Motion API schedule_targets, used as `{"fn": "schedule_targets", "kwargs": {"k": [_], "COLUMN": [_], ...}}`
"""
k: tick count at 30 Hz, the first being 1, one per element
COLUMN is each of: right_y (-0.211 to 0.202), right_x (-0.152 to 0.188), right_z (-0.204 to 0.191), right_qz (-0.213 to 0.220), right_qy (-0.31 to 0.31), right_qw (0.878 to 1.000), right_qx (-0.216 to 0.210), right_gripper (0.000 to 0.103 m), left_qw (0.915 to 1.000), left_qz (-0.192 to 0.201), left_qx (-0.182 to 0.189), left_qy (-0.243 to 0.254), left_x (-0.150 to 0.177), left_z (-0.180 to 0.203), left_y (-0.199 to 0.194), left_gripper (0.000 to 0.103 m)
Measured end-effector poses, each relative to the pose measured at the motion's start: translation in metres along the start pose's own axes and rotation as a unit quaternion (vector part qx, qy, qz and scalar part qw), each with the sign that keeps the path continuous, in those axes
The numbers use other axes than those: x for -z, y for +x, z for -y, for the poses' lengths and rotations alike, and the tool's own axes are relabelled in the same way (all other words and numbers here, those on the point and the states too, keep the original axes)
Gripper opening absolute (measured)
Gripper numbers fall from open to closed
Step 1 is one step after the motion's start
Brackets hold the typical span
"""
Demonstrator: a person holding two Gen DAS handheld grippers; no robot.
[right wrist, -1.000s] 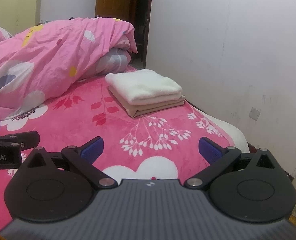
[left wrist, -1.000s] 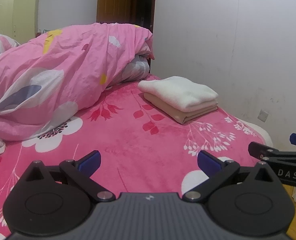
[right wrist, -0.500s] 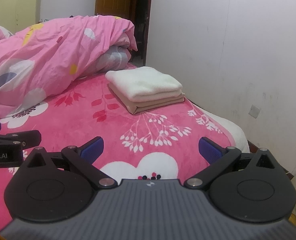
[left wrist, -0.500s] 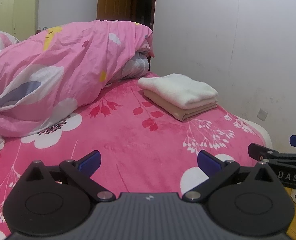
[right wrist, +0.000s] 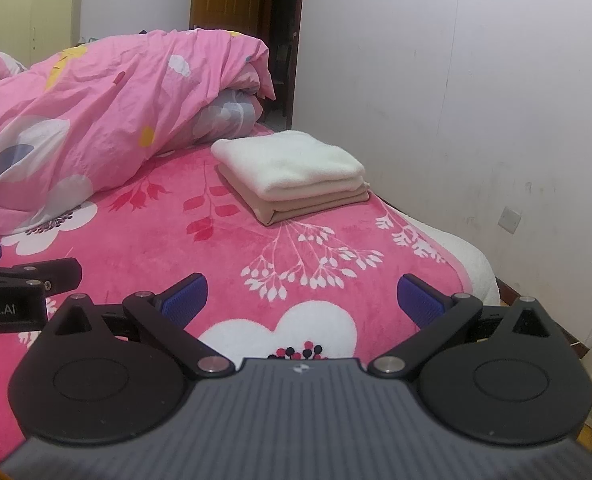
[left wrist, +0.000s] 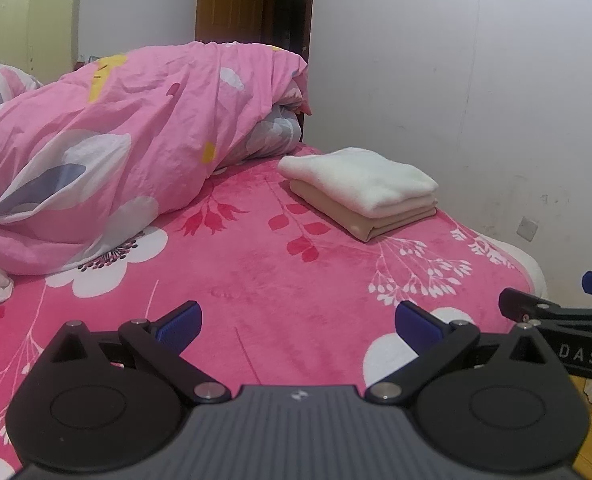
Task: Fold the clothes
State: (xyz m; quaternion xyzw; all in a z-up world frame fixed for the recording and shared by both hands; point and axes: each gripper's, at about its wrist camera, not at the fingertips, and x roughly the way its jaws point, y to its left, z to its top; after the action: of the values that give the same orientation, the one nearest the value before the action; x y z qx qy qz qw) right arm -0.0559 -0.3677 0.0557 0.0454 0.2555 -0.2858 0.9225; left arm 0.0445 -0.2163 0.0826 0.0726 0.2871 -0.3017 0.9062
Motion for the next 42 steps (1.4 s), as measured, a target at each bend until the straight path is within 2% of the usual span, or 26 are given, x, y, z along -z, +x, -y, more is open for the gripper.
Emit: {"fn": "schedule_targets", "kwargs": {"k": [42], "right_y": [0.0017], "right_x": [-0.0008], "right_z": [0.0024], "right_qz": [-0.005], "right_qy": [-0.001], "right_qw": [1.000], "right_qx": [0.000], "right_gripper": [0.102], "left_qw": [1.0000], "left_qz": [-0.002], "left_qx": [-0.002], "left_qy": [0.001], "left_x": [0.0003], "left_z": [0.0029], "left_y": [0.0007], "left_gripper": [0.103]}}
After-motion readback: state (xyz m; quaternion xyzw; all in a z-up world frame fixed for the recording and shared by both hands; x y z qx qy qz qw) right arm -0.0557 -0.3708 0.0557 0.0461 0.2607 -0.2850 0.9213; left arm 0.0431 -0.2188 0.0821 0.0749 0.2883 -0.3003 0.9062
